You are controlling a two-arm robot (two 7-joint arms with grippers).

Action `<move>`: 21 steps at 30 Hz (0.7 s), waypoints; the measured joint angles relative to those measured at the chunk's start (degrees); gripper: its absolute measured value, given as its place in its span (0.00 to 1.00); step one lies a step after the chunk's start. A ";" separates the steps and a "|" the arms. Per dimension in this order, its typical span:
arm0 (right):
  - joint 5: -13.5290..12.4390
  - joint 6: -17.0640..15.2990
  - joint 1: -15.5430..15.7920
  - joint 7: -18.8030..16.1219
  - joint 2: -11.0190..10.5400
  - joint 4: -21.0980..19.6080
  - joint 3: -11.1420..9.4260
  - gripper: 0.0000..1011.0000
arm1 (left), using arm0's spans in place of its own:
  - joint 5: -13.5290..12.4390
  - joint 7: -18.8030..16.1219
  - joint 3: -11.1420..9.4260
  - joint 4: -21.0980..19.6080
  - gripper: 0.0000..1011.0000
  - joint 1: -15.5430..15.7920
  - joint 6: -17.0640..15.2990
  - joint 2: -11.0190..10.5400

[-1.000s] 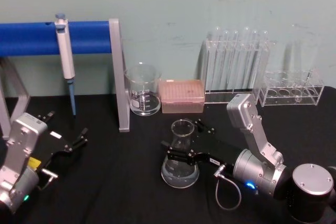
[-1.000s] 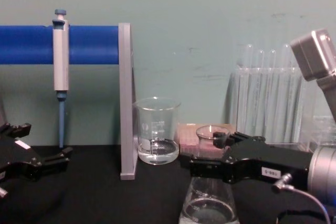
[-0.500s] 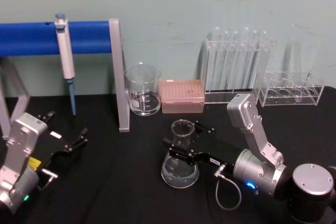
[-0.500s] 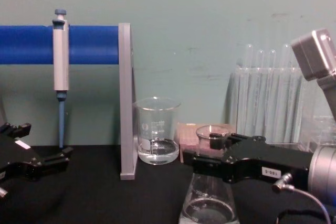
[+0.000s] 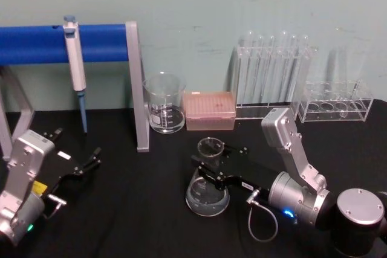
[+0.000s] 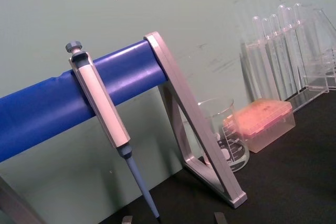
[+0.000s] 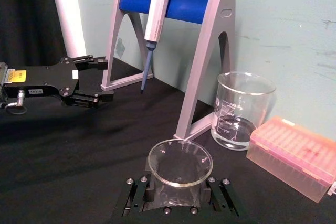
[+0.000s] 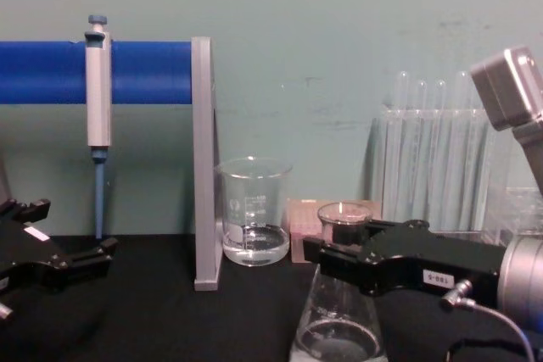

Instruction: Grasp the erlenmeyer flask with one hand, shake it three times, then place it back.

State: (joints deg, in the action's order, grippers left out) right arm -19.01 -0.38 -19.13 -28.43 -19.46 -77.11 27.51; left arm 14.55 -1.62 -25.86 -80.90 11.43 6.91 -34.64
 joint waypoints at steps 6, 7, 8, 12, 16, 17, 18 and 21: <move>0.01 0.00 0.00 0.00 0.00 0.00 0.00 0.45 | 0.00 0.00 0.00 0.00 0.99 0.00 0.00 0.00; 0.01 0.00 0.00 0.00 0.00 0.00 0.00 0.45 | 0.00 0.00 0.00 0.00 0.99 0.00 0.00 0.00; 0.01 0.01 0.00 0.00 0.00 0.00 0.00 0.45 | 0.00 0.00 0.00 0.00 0.99 0.00 0.00 0.00; -0.19 0.26 0.10 -0.21 0.00 0.00 -0.03 0.45 | 0.00 0.00 0.00 0.00 0.99 0.00 0.00 0.00; -0.61 0.38 0.11 -0.42 0.01 -0.07 -0.19 0.45 | 0.00 0.00 0.00 0.00 0.99 0.00 0.00 0.00; -0.68 0.37 0.11 -0.40 0.01 -0.18 -0.27 0.45 | 0.00 0.00 0.00 0.00 0.99 0.00 0.00 0.00; -0.84 0.27 0.11 -0.26 0.01 -0.46 -0.43 0.45 | 0.00 0.00 0.00 0.00 0.99 0.00 0.00 0.00; -1.08 -0.01 0.10 0.14 -0.02 -1.26 -0.77 0.45 | 0.00 0.00 0.00 0.00 0.99 0.00 0.00 0.00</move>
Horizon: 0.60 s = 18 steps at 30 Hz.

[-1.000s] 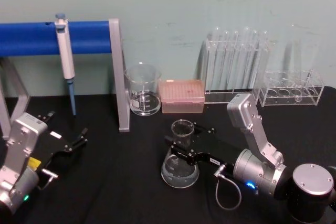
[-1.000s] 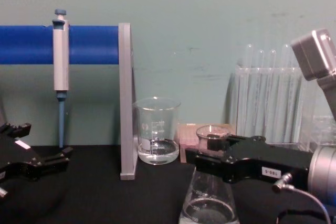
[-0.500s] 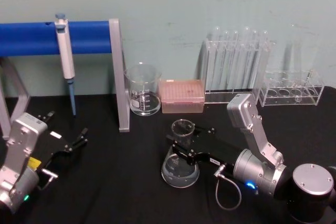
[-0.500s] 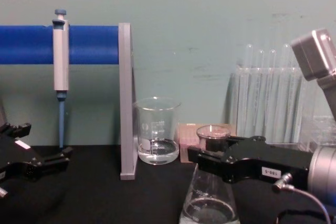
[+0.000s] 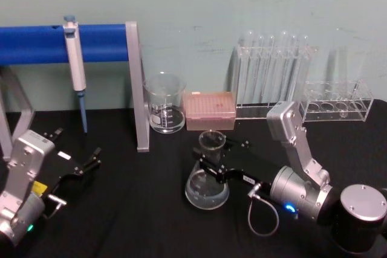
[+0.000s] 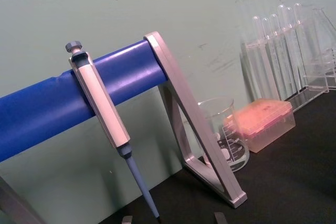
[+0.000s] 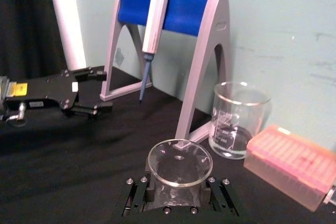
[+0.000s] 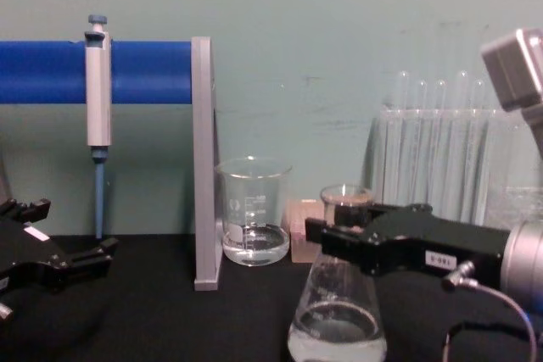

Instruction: Grasp the erlenmeyer flask with one hand, shake it three times, then place it back.

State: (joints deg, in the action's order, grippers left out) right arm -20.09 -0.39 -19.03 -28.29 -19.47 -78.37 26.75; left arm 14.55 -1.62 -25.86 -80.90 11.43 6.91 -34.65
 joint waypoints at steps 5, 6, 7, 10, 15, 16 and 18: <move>-0.19 -0.94 -0.01 1.03 -0.18 -1.57 -0.52 0.45 | 0.00 0.00 0.00 0.00 0.99 0.00 0.00 0.00; -0.23 -1.14 -0.01 1.22 -0.22 -1.85 -0.63 0.45 | 0.00 0.00 0.00 0.00 0.99 0.00 0.00 0.00; -0.38 -1.54 -0.01 1.61 -0.28 -2.45 -0.91 0.45 | 0.00 0.00 0.00 0.00 0.99 0.00 0.00 0.00; -0.64 -2.34 -0.10 2.18 -0.42 -3.55 -1.39 0.45 | 0.00 0.00 0.00 0.00 0.99 0.00 0.00 0.00; -0.91 -3.28 -0.50 2.49 -0.77 -4.91 -1.80 0.45 | 0.00 0.00 0.00 0.00 0.99 0.00 0.00 0.00; -0.99 -3.56 -0.65 2.54 -0.88 -5.24 -1.87 0.45 | 0.00 0.00 0.00 0.00 0.99 0.00 0.00 0.00; -1.03 -3.92 -0.84 2.61 -0.99 -5.55 -1.88 0.45 | 0.00 0.00 0.00 0.00 0.99 0.00 0.00 0.00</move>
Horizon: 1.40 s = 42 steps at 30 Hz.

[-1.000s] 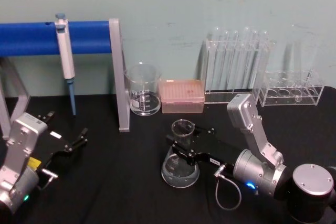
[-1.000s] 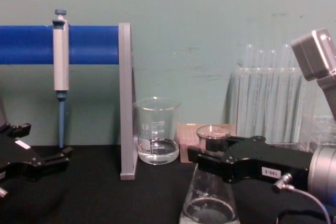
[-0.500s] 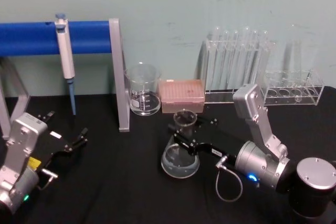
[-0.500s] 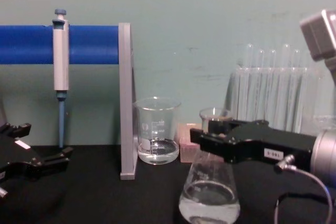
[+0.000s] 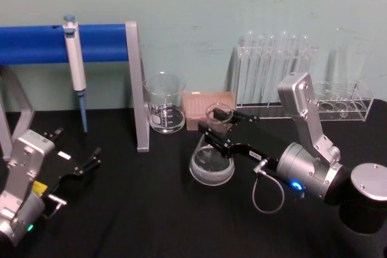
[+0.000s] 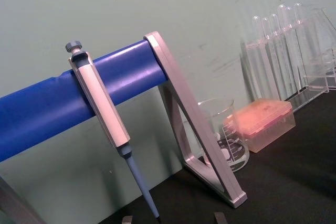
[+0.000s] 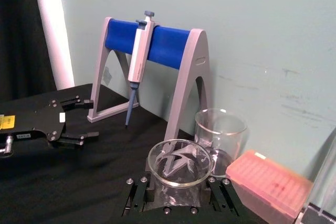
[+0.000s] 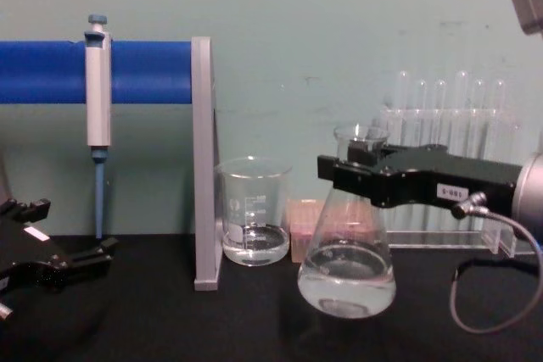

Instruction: Grasp the erlenmeyer flask with one hand, shake it three times, then place it back.

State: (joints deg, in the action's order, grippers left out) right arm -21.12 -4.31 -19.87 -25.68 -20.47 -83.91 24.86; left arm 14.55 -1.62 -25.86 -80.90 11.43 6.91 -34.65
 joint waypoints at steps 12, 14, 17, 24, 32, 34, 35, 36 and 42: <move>-0.41 -1.99 -1.69 0.31 -0.66 -2.13 -0.06 0.45 | 0.00 0.00 0.00 0.00 0.99 0.00 0.00 0.00; -0.45 -1.99 -1.84 0.29 -0.74 -2.34 -0.04 0.45 | 0.00 0.00 0.00 0.00 0.99 0.00 0.00 0.00; -0.52 -2.00 -2.10 0.27 -0.91 -2.73 0.01 0.45 | 0.00 0.00 0.00 0.00 0.99 0.00 0.00 0.00; -0.48 -2.07 -2.41 0.62 -1.18 -3.46 0.12 0.45 | 0.00 0.00 0.00 0.00 0.99 0.00 0.00 0.00; 0.59 -2.34 -2.07 2.74 -0.73 -3.41 -0.03 0.45 | -0.01 0.00 0.00 0.00 0.99 0.00 0.00 0.00; 0.74 -2.42 -1.97 3.08 -0.57 -3.35 -0.15 0.45 | 0.00 0.00 0.00 0.00 0.99 0.00 0.00 0.00; 0.92 -2.53 -1.85 3.38 -0.37 -3.29 -0.30 0.45 | 0.00 0.00 0.00 0.00 0.99 0.00 0.00 0.00; 0.92 -2.53 -1.85 3.38 -0.37 -3.29 -0.30 0.45 | -0.01 0.00 0.00 0.00 0.99 0.00 0.00 0.00; 1.23 -2.66 -1.66 3.61 0.05 -3.15 -0.57 0.45 | 0.00 0.00 0.00 0.00 0.99 0.00 0.00 0.00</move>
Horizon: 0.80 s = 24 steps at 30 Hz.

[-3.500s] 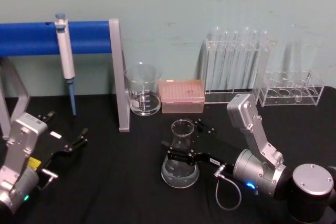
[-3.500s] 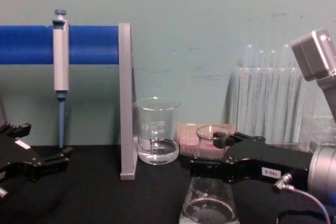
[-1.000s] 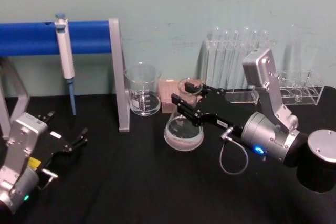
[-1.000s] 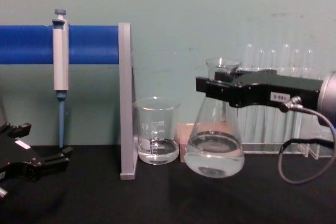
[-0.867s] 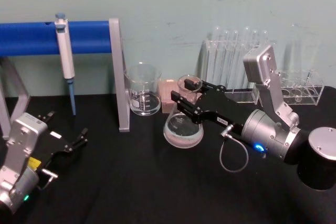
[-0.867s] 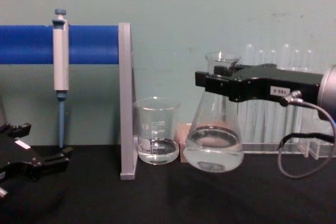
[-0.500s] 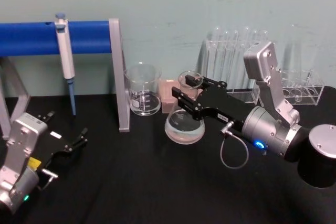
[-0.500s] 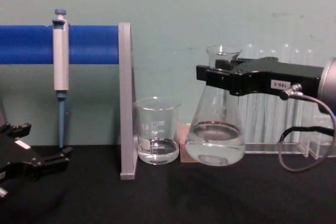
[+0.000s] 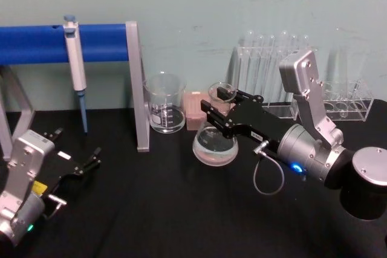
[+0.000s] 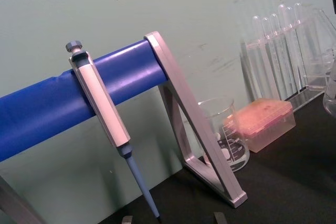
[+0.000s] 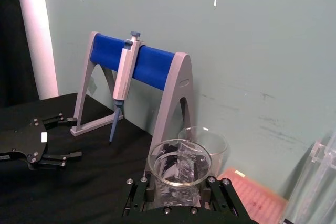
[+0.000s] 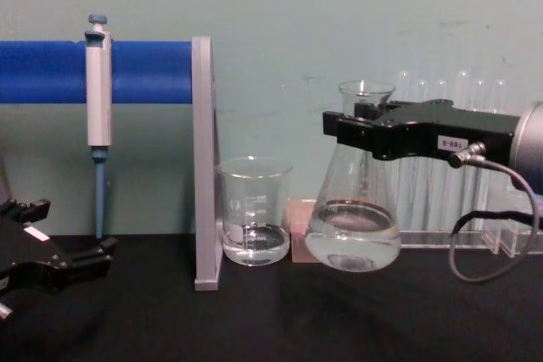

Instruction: Grasp the erlenmeyer flask with one hand, shake it three times, then place it back.

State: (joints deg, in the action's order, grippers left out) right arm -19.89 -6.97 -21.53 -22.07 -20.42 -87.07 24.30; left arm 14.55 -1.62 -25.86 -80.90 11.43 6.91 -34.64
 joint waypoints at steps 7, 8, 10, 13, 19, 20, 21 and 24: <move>0.14 -0.15 0.18 -0.20 0.26 -0.01 -0.14 0.45 | 0.00 0.00 0.00 0.00 0.99 0.00 0.00 0.00; 0.14 -0.16 0.17 -0.28 0.30 -0.01 -0.13 0.45 | 0.00 0.00 0.00 0.00 0.99 0.00 0.00 0.00; 0.11 -0.19 0.13 -0.66 0.44 0.00 0.04 0.45 | 0.00 0.00 0.00 0.00 0.99 0.00 0.00 0.00; 0.02 -0.23 0.03 -1.10 0.59 0.06 0.36 0.45 | 0.00 0.00 0.00 0.00 0.99 0.00 0.00 0.00; -0.46 -0.27 -0.27 -2.15 1.06 0.16 1.28 0.45 | 0.00 0.00 0.00 0.00 0.99 0.00 0.00 0.00; -0.52 -0.27 -0.32 -2.24 1.12 0.17 1.39 0.45 | 0.00 0.00 0.00 0.00 0.99 0.00 0.00 0.00; -0.63 -0.26 -0.43 -2.44 1.24 0.19 1.62 0.45 | 0.00 0.00 0.00 0.00 0.99 0.00 0.00 0.00; -0.80 -0.21 -0.57 -2.72 1.40 0.25 1.99 0.45 | 0.00 0.00 0.00 0.00 0.99 0.00 0.00 0.00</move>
State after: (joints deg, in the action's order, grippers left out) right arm -20.70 -7.18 -22.10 -24.79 -19.01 -86.81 26.28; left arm 14.55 -1.62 -25.86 -80.90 11.43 6.91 -34.65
